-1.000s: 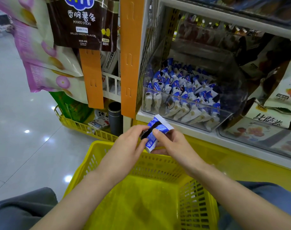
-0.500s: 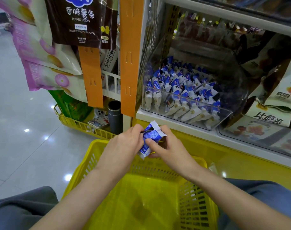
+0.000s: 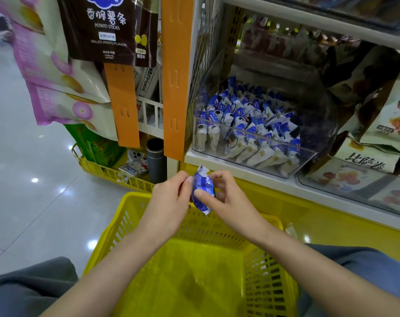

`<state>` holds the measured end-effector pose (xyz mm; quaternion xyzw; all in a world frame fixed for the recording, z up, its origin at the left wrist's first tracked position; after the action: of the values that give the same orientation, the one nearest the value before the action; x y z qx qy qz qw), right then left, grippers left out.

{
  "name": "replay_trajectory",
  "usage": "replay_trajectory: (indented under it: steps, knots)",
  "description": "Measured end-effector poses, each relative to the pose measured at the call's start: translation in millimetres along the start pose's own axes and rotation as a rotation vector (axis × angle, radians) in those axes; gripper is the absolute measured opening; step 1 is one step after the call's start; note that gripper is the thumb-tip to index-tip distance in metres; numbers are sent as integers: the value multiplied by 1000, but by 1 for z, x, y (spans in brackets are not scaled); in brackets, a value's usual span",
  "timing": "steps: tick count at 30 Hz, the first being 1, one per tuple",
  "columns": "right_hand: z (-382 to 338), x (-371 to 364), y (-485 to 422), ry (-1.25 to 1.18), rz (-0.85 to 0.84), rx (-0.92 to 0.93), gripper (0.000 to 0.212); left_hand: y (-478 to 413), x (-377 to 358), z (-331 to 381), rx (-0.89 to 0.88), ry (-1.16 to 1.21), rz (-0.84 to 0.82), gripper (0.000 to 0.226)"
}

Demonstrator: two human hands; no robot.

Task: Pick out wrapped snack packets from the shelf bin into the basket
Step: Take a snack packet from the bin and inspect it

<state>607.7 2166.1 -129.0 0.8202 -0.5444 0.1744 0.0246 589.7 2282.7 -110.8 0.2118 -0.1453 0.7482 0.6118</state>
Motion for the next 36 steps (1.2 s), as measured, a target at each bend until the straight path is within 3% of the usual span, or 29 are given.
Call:
replay_trajectory:
  steps: [5, 9, 11, 14, 16, 23, 25, 28, 30, 33, 36]
  knots:
    - [-5, 12, -1, 256, 70, 37, 63, 3, -14, -4, 117, 304, -157, 22]
    - [-6, 5, 1, 454, -1, 122, 66, 0, -12, -9, 137, 294, -116, 10]
    - [-6, 2, 1, 339, -14, 106, 57, -2, -7, -8, 109, 248, -75, 15]
    - [-7, 6, -5, 96, 24, 58, 15, -4, -3, -6, 64, 188, -74, 19]
    - [-9, 13, -8, 53, 60, 72, 12, -4, -5, -4, 57, 149, -91, 20]
    - [-50, 23, -3, 522, 107, 441, 11, -2, -21, -17, 348, 486, -265, 20]
    - [-46, 33, -3, 443, 170, 387, 10, 1, -28, -16, 366, 511, -331, 15]
    - [-27, 51, -7, 178, 293, 200, 15, 6, -36, -22, 418, 486, -383, 31]
    - [-16, 58, -8, -17, 362, 92, 17, 6, -35, -20, 391, 507, -370, 30]
    - [-2, 56, -7, -231, 384, -41, 14, -1, -21, -22, 353, 543, -241, 18]
    - [3, 43, -7, -283, 272, -119, 8, -10, 5, -27, 305, 509, -22, 8]
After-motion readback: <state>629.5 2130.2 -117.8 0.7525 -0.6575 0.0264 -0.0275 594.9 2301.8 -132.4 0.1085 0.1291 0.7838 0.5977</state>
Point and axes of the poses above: each hand's wrist, its own y-axis away from the middle knuckle, its own x-axis out of the back of the hand, z = x × y, the point moved 10 cm from there along -y, towards the middle knuckle, and after that the axes turned 13 degrees about x, right-handed, at the moved point
